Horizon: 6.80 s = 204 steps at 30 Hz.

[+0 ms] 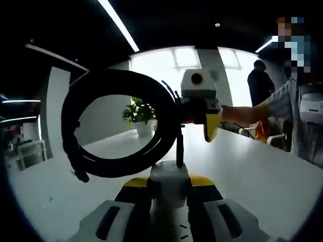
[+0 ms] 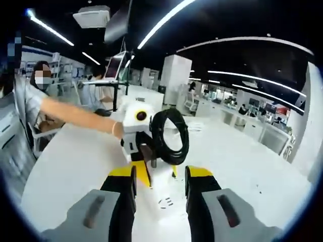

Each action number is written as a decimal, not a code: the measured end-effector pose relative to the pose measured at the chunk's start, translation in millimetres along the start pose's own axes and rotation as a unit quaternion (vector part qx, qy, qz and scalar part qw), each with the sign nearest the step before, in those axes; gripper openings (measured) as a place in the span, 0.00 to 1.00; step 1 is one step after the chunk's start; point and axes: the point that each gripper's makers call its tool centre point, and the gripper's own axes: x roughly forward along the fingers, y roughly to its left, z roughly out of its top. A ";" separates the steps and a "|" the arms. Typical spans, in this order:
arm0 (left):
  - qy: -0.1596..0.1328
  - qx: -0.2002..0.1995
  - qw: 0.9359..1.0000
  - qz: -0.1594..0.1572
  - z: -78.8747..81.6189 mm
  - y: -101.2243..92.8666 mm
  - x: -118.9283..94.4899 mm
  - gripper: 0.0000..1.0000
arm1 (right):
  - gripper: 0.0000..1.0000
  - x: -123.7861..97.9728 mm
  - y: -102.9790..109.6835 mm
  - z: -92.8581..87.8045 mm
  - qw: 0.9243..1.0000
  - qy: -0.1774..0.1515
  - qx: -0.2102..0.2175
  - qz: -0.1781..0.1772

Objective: Straighten the power strip on the desk, plug the charger into it

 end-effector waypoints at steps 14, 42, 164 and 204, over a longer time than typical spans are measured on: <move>0.001 0.003 1.000 -0.002 -0.5 -0.2 0.7 0.25 | 0.64 13.9 2.9 -9.9 0.999 -0.004 0.026 0.040; 0.002 0.007 1.000 -0.022 -1.7 -1.1 -1.5 0.25 | 0.30 35.6 3.9 -9.5 0.991 -0.075 0.056 0.099; 0.583 -0.038 0.811 -0.014 -78.8 13.8 -115.1 0.65 | 0.22 36.7 5.9 -15.4 0.994 -0.061 0.049 0.082; 0.567 -0.035 0.823 -0.019 -78.9 6.4 -107.4 0.65 | 0.21 47.0 27.2 -26.1 0.982 0.151 -0.074 0.081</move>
